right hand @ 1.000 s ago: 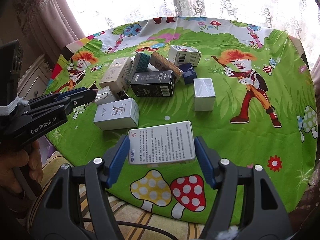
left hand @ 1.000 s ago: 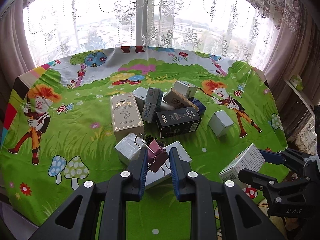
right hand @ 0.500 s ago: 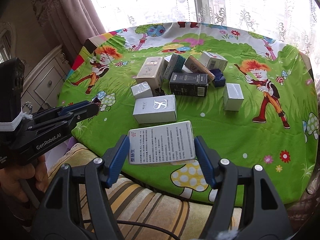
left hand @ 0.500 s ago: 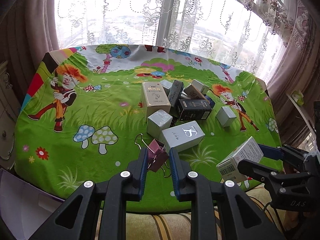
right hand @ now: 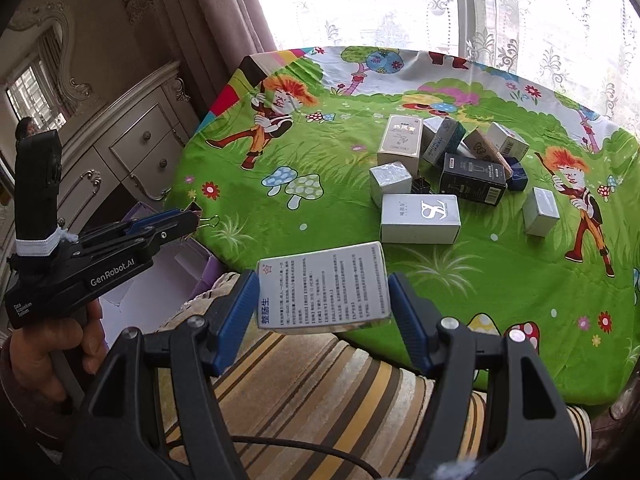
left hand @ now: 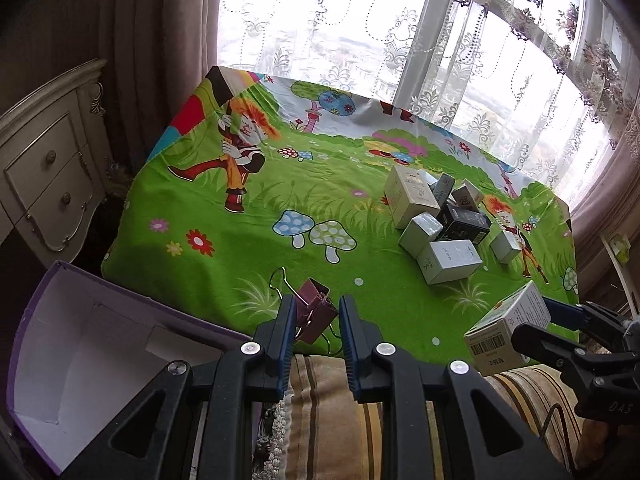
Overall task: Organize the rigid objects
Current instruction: 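Carry the clip and medicine box into the purple box and open both tools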
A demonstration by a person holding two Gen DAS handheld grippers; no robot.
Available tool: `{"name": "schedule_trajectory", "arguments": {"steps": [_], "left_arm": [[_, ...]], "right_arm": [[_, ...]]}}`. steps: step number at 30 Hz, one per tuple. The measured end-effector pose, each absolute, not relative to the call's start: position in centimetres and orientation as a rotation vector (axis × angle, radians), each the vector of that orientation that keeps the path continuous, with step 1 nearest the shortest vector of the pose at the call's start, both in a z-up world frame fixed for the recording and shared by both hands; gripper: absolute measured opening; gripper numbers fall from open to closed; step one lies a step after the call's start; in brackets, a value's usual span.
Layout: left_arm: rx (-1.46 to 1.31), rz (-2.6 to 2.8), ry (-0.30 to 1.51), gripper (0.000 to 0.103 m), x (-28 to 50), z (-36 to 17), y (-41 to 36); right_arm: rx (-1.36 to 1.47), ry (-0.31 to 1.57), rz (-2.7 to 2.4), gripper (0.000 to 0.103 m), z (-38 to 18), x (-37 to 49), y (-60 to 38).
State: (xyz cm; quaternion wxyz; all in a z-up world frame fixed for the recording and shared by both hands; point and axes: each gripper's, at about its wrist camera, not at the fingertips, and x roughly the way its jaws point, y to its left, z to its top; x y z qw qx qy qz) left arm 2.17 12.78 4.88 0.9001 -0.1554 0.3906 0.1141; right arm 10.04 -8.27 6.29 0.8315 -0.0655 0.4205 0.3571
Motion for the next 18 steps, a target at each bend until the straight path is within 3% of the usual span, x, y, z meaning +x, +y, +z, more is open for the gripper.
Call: {"name": "schedule_trajectory", "arguments": {"steps": [18], "left_arm": [[-0.506,0.420,0.772,0.023,-5.1,2.9,22.8]], "right_arm": [[-0.340,0.930,0.992,0.070,5.8,3.2,5.0]]}}
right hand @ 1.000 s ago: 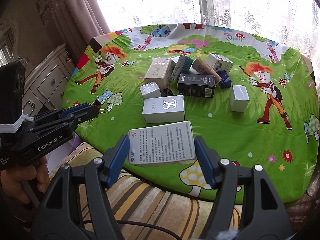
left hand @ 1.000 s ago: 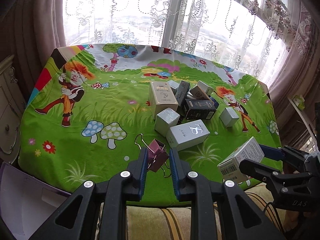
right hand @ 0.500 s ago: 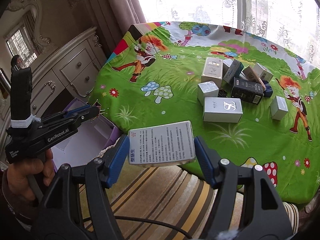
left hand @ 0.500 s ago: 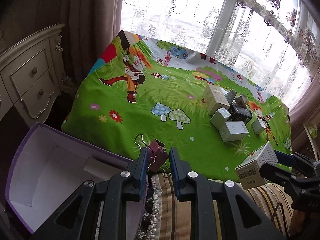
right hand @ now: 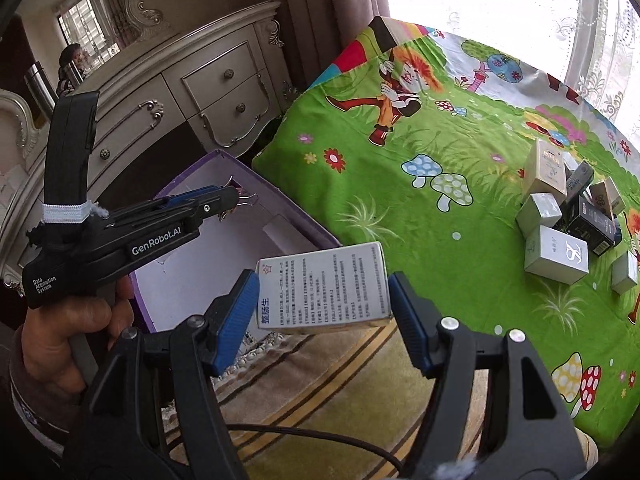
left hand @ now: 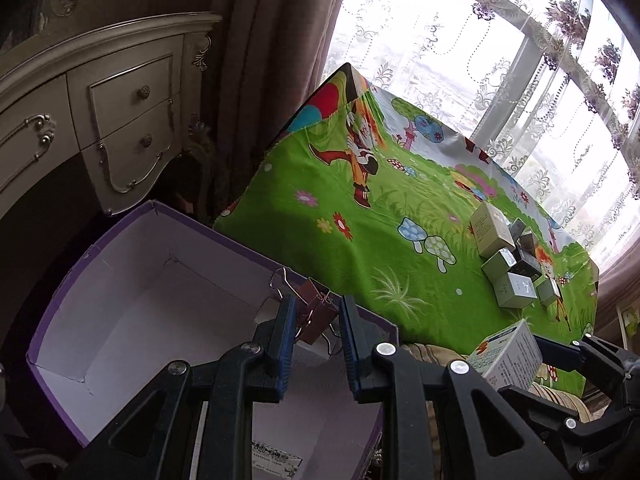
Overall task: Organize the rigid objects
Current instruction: 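Carry the clip and medicine box into the purple box and open both tools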
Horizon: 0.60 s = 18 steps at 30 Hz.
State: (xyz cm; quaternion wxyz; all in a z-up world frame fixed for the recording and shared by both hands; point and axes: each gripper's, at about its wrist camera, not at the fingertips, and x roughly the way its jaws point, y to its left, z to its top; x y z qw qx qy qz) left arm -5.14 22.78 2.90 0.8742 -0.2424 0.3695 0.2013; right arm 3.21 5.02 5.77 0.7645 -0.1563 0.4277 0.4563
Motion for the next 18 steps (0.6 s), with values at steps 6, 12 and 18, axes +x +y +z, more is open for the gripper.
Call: {"name": "schedule_trajectory", "arguments": {"steps": [6,12,18], "left_arm": [[-0.547,0.445,0.773,0.023,-6.5,2.0,24.5],[-0.575,0.456,0.769,0.023,-6.8,1.4,25.3],[-0.590,0.455,0.782,0.024,-6.6,0.8,25.5]], "right_arm": [[-0.412,0.956,1.065,0.070,4.4,1.1,8.8],[-0.469,0.984,1.100,0.071,3.0,0.0,10.7],[-0.492,1.014,1.102,0.072,2.2,0.1,11.4]]}}
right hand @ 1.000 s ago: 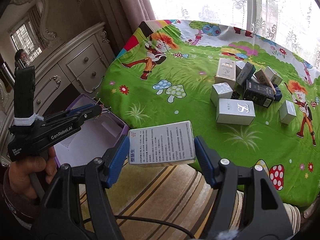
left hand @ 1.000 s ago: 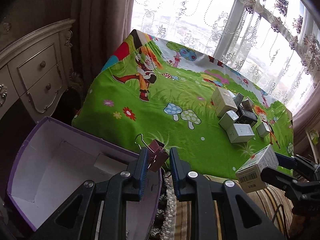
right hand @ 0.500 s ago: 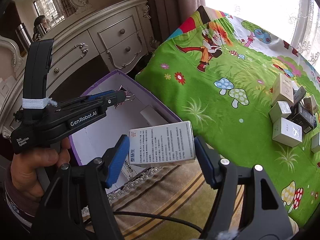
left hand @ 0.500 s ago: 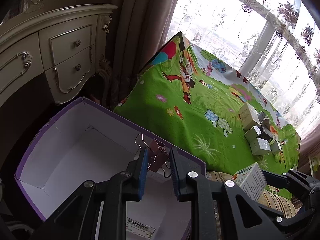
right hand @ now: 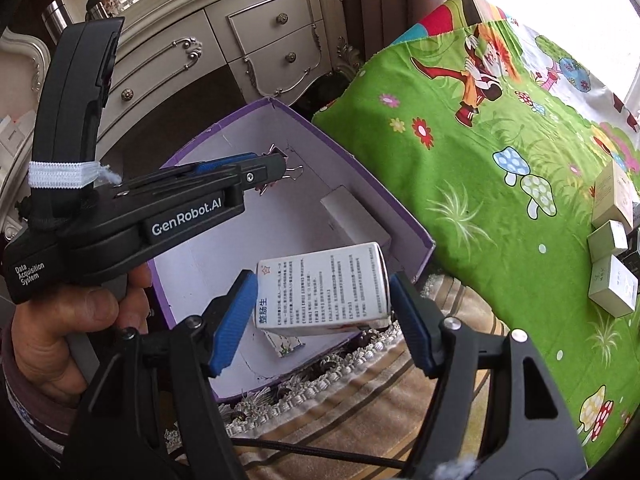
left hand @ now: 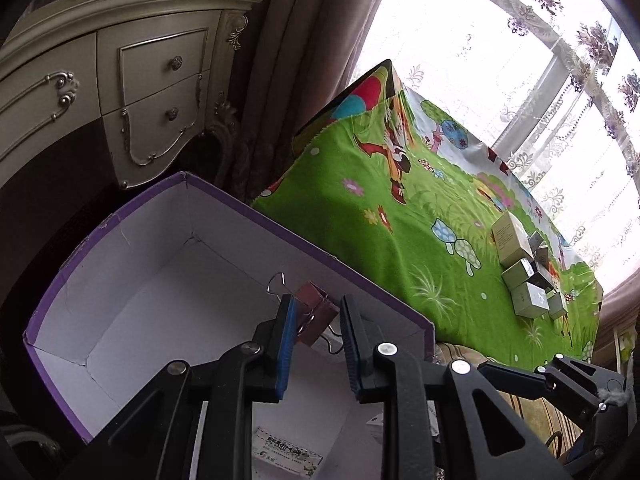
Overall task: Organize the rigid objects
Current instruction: 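Carry the clip and medicine box into the purple box and open both tools, then move both open tools back over the remaining boxes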
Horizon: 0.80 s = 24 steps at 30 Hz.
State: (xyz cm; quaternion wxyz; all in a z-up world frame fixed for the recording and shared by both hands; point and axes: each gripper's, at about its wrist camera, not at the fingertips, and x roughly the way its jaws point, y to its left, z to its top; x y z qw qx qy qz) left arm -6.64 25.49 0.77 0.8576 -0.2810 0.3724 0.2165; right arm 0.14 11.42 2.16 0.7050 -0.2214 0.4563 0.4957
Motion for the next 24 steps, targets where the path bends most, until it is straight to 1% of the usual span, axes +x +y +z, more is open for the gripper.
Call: {"name": "schedule_trajectory", "arguments": {"steps": [4,7,15,24], "left_arm": [[-0.585,0.446,0.794,0.024,-6.2,0.7,25.2],[-0.579,0.440,0.797,0.026,-5.9,0.8,25.0],[-0.551,0.423,0.806,0.039,-4.9,1.4,23.6],[-0.495,0.371,0.841,0.048,-1.9,1.8,20.4]], "right_arm": [[-0.488,1.033,1.093,0.077,1.9,0.5,11.3],[-0.471,1.031,1.086,0.077,2.1,0.8,10.9],[-0.410,1.023,1.055,0.079,3.0,2.4,8.8],[-0.315,0.996,0.955,0.082,4.2,6.6,3.9]]}}
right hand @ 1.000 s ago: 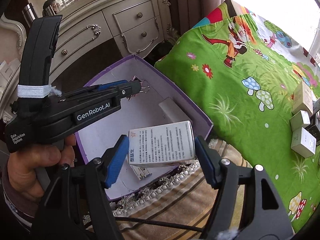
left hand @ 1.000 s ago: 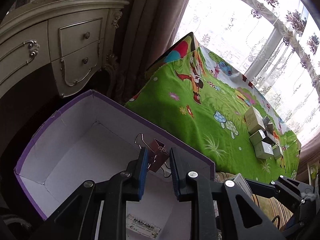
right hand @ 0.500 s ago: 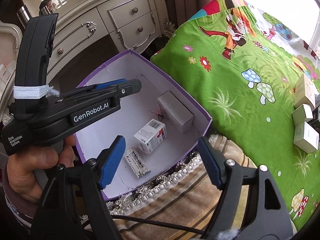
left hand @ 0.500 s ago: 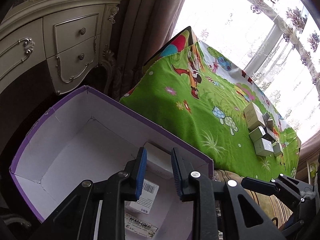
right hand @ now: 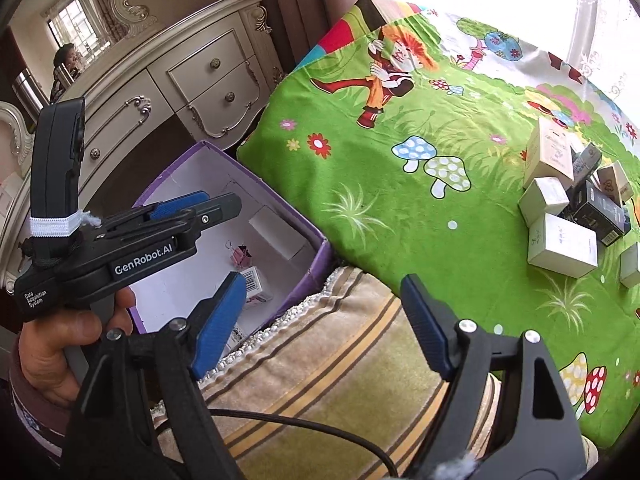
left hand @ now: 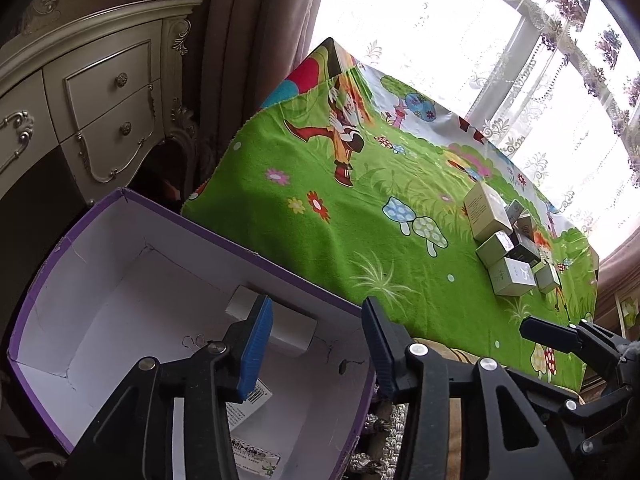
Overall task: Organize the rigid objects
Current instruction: 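Move both open tools back over the remaining boxes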
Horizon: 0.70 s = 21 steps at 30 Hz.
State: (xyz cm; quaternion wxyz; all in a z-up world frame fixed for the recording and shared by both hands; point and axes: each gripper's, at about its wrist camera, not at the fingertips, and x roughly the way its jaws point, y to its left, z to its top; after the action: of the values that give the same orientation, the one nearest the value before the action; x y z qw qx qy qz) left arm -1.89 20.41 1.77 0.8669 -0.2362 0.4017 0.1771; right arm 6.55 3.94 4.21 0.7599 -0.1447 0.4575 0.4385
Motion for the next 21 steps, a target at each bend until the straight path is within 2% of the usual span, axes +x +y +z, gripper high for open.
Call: {"name": "schedule_trajectory", "arguments": {"steps": [11,21], "left_arm": [[-0.415,0.279,0.881,0.054,3.5,2.7,15.4],[-0.371,0.197,0.886,0.059,8.5,3.6,11.3]], "right_arm": [[-0.197,0.986,0.792,0.084,4.3,12.9,-3.2],[-0.139,0.976,0.651,0.091,3.5,17.8,-8.2]]}}
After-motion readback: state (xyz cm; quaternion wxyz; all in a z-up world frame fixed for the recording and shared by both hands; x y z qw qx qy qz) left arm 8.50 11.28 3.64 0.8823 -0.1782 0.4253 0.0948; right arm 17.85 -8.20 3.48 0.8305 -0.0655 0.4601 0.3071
